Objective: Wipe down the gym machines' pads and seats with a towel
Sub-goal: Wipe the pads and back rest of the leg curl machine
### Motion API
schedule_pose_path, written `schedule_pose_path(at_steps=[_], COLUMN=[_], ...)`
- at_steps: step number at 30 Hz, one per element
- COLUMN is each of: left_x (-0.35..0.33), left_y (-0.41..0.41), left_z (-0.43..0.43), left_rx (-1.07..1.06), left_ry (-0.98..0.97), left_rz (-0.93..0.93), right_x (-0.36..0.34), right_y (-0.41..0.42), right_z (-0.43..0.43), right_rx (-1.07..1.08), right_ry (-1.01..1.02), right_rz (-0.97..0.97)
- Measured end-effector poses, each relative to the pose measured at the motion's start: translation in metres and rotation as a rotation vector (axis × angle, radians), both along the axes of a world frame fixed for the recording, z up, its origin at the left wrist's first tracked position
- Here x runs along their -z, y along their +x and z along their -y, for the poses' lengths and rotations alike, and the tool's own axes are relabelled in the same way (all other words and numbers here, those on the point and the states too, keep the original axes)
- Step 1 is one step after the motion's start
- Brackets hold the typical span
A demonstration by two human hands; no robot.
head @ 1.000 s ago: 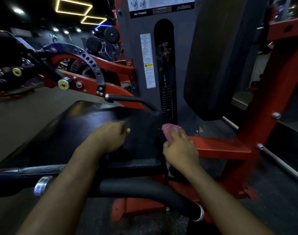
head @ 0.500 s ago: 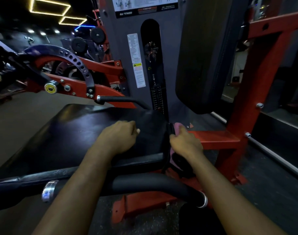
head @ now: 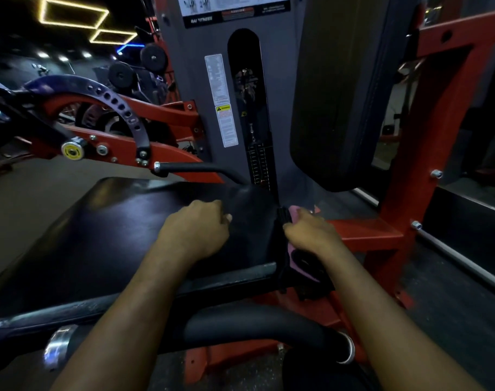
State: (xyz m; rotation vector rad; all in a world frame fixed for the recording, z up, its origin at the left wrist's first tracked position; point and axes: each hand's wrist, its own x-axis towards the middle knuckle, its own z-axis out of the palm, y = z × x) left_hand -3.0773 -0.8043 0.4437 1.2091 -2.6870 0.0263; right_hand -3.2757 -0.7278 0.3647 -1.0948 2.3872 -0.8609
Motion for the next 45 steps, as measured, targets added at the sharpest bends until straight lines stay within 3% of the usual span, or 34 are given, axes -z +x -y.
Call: schedule_pose_path(at_steps=[6,18,24,29,33,40,45], left_x=[-0.001,-0.013,-0.018,-0.015,-0.015,-0.017,-0.018], left_y=[0.003,0.014,0.016,0.025,0.032,0.044,0.047], left_z=[-0.004,0.008,0.016,0.026,0.033,0.037,0.040], left_rx=[-0.039,-0.210,-0.290,-0.356,-0.384,-0.476,-0.527], left_ry=[0.029,-0.010,-0.001,-0.007,0.012,0.010,-0.025], left_rz=[-0.030,-0.073,-0.042,0.005,0.011,-0.020,-0.051], right_x=[-0.026,-0.029,-0.040,-0.051,-0.043,-0.029,-0.043], right_y=[-0.007,-0.047,-0.053,-0.003,-0.005,-0.051,-0.003], right_z=[0.065,0.194,0.254,0.323,0.347,0.366,0.382], right_rx=[0.003,0.073,-0.241,-0.546,-0.651,-0.644,-0.693], right_ry=[0.217,0.188,0.215,0.039,-0.075,0.200,0.015], right_rz=[-0.136,-0.151,-0.388,-0.485,-0.345,-0.073,-0.091])
